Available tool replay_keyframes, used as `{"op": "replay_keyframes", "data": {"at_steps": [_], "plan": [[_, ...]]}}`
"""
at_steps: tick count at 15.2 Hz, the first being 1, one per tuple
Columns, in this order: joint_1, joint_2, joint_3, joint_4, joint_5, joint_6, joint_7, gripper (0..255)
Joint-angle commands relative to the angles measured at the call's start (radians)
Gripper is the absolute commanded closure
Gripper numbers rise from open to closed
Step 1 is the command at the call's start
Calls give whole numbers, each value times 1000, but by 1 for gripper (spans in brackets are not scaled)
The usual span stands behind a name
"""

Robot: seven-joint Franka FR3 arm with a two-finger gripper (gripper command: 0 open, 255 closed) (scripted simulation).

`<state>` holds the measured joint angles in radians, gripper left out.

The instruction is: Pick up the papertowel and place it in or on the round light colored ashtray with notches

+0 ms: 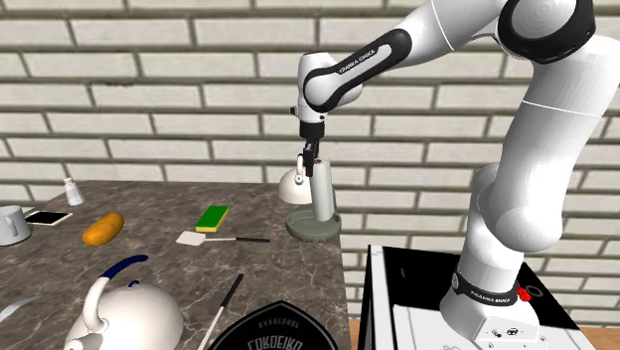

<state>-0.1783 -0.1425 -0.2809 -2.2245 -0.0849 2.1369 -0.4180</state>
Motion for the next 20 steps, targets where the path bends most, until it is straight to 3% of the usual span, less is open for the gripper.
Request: {"op": "replay_keyframes", "data": {"at_steps": [1, 5, 6, 11, 15, 20], "plan": [[0, 1, 0, -1, 0, 3, 0, 255], [0, 1, 0, -1, 0, 3, 0, 255], [0, 1, 0, -1, 0, 3, 0, 0], [0, 1, 0, -1, 0, 3, 0, 0], [3, -45, 9, 81, -7, -126, 7, 0], [3, -45, 9, 81, -7, -126, 7, 0]]}}
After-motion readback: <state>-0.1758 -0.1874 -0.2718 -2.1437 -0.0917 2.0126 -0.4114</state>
